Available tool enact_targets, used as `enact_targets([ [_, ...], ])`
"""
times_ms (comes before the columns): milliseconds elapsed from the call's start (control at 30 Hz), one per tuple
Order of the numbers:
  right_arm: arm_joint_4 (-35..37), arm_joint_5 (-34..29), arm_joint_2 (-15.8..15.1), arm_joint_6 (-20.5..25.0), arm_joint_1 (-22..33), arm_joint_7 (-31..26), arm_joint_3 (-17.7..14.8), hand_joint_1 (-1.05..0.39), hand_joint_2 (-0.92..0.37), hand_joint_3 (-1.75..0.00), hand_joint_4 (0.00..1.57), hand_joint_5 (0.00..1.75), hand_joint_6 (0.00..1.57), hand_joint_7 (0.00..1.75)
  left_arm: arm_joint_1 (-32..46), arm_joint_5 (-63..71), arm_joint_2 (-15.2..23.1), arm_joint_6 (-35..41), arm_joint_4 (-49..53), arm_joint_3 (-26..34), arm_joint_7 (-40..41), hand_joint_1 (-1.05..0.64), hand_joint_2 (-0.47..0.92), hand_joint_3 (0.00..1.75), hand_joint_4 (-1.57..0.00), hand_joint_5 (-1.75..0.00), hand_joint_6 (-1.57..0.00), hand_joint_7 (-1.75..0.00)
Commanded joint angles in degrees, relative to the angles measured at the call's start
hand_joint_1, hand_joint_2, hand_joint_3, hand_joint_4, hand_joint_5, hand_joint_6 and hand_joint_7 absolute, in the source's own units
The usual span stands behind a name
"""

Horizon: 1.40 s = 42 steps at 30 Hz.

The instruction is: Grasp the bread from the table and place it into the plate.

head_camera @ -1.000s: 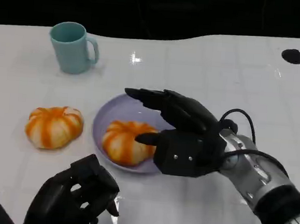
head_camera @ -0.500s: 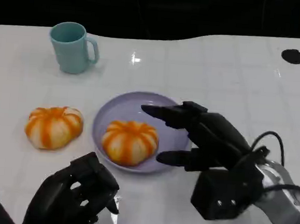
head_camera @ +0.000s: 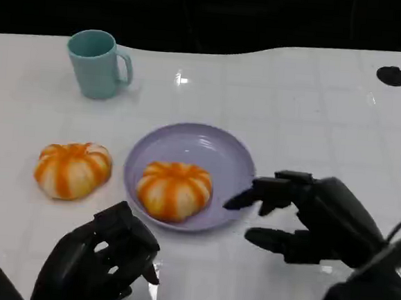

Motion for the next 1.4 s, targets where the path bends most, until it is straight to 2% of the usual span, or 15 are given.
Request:
enact_targets([
  [33, -1.3, 0.7, -1.7, -2.6, 3.2, -1.4, -1.9, -0.18, -0.37, -1.07, 0.83, 1.56, 0.79, 1.18, 0.4, -0.2, 0.7, 1.0, -1.4, 0.2, 0.6, -0.56, 0.92, 0.35, -0.59, -1.75, -0.54, -1.47],
  [200, -2.8, -0.2, -1.9, -3.6, 6.1, -2.5, -3.3, -0.18, -0.28, -1.22, 0.86, 1.62, 0.82, 1.24, 0.5, 0.0, 0.6, 1.3, -1.7, 0.2, 0.8, -0.56, 0.92, 0.35, -0.59, -1.75, -0.54, -1.48],
  [467, -10.7, -2.3, -3.3, 0.1, 12.2, -1.6, -4.9, -0.19, -0.29, -1.21, 0.83, 1.65, 0.77, 1.28, 1.5, 0.2, 1.0, 1.6, -3.0, 0.3, 1.5, -0.6, 0.92, 0.34, -0.61, -1.75, -0.55, -1.49],
  [700, -12.9, -2.0, -3.8, -0.5, 16.0, -2.4, -6.6, -0.13, -0.25, -1.26, 0.83, 1.7, 0.76, 1.34, 1.3, 0.3, 1.2, 1.2, -2.7, 0.3, 1.4, -0.59, 0.92, 0.33, -0.61, -1.75, -0.55, -1.5],
  [833, -11.4, -3.1, -3.3, -1.4, 16.5, -4.2, -7.2, -0.13, -0.24, -1.29, 0.81, 1.73, 0.74, 1.38, 1.0, 0.0, 1.6, 1.1, -2.3, 0.6, 1.1, -0.58, 0.92, 0.33, -0.61, -1.75, -0.56, -1.49],
  [1067, -6.6, -7.1, -2.5, -3.3, 15.8, -11.0, -7.2, -0.13, -0.2, -1.33, 0.82, 1.74, 0.72, 1.45, 0.8, -0.6, 1.8, 1.1, -1.6, 1.3, 1.1, -0.55, 0.92, 0.32, -0.62, -1.75, -0.57, -1.48],
  [1400, -2.0, -10.1, -2.8, -5.5, 14.7, -17.1, -6.7, -0.15, -0.21, -1.26, 0.84, 1.73, 0.75, 1.41, 0.2, -0.3, 1.7, -0.4, -0.1, 1.3, 0.7, -0.56, 0.92, 0.33, -0.62, -1.75, -0.57, -1.48],
])
